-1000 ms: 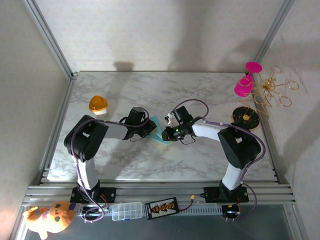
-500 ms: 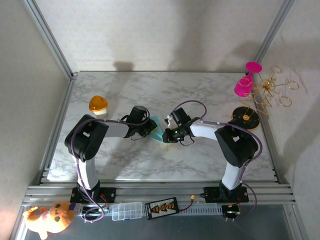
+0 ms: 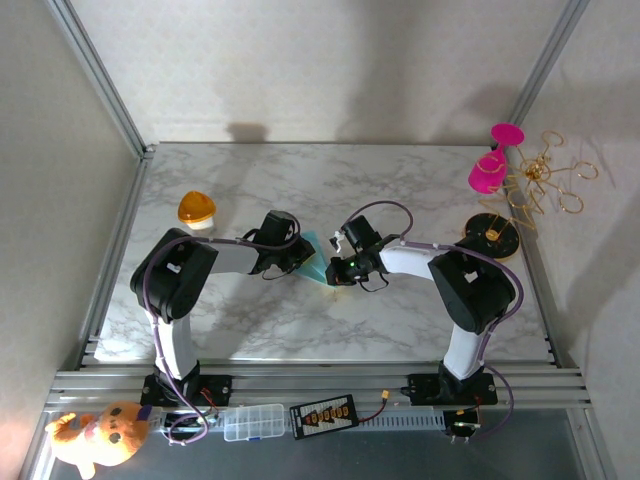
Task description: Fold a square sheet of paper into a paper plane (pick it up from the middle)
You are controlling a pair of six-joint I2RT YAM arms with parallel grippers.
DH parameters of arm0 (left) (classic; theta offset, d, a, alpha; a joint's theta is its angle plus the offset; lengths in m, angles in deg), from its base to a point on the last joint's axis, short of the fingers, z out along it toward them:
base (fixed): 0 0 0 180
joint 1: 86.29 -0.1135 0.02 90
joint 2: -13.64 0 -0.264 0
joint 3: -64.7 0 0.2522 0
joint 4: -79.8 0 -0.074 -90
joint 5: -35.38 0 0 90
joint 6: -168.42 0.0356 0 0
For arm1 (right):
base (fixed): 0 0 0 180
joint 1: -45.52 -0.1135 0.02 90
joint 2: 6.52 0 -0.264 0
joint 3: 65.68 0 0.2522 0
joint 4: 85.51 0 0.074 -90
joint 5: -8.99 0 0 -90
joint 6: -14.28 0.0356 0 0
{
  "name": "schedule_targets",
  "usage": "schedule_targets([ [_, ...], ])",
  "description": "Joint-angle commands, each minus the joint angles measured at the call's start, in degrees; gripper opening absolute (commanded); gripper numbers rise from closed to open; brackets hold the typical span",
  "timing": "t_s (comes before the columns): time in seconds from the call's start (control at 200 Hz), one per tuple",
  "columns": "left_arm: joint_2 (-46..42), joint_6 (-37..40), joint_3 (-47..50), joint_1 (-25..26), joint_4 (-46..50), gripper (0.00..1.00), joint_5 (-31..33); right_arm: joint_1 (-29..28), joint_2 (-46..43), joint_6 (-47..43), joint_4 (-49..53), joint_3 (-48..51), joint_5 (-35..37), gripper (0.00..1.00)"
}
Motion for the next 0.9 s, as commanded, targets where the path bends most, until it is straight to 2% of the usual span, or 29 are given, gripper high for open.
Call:
schedule_targets([
  [0.0, 5.37, 1.87, 2.10, 0.39, 9.92, 0.15, 5.85, -0.25, 1.26, -0.50, 1.18, -0.63, 0.33, 0.10],
  [0.436, 5.51, 2.04, 2.02, 0.41, 11.45, 0.14, 7.02, -0.08, 1.80, -0.31, 2.39, 0.55, 0.95, 0.10],
  [0.891, 6.20, 2.59, 1.83, 0.41, 13.35, 0.14, 8.28, 0.98, -3.04, 0.39, 2.21, 8.74, -2.66, 0.10],
])
